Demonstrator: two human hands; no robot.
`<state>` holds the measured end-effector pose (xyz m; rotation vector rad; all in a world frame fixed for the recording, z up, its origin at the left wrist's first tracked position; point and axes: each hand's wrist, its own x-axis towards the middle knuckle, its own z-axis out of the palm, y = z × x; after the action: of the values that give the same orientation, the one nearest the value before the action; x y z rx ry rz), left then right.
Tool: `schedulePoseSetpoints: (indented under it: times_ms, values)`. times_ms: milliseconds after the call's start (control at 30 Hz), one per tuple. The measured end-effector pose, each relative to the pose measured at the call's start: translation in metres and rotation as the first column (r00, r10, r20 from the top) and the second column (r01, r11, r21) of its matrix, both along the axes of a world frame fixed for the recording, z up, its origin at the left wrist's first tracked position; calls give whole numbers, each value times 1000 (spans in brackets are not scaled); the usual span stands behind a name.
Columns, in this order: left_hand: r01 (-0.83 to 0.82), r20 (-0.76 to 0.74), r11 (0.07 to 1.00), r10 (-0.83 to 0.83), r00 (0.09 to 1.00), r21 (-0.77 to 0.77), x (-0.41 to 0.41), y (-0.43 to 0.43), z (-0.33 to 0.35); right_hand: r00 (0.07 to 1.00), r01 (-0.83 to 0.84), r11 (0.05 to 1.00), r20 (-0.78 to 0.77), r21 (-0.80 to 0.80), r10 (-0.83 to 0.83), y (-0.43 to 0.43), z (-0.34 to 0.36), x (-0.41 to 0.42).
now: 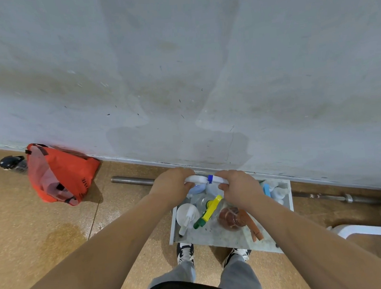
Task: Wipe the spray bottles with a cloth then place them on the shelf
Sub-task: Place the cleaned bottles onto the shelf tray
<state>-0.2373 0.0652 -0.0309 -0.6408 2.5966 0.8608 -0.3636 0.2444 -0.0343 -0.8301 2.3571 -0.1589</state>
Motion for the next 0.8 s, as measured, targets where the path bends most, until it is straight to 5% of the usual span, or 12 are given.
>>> schedulePoseSetpoints:
  times_ms: [467,567,633,733,800]
  values:
    - [22,92,1000,-24,995,21,1,10,20,998,-55,998,6,18,55,4,6,4]
    - [42,-23,999,-42,999,4,-6,17,39,998,56,983,50,-175,-48,19,26,3]
    - [28,-185,994,-48,982,-107,-13,24,48,981,161,943,-54,-291,-184,38,35,-9]
    - [62,-259,996,-76,963,-64,-28,47,57,893,381,895,-161,-231,-421,70,43,-33]
    - [144,-226,989,-143,964,-10,-37,67,57,890,442,892,-80,-91,-449,85,41,-38]
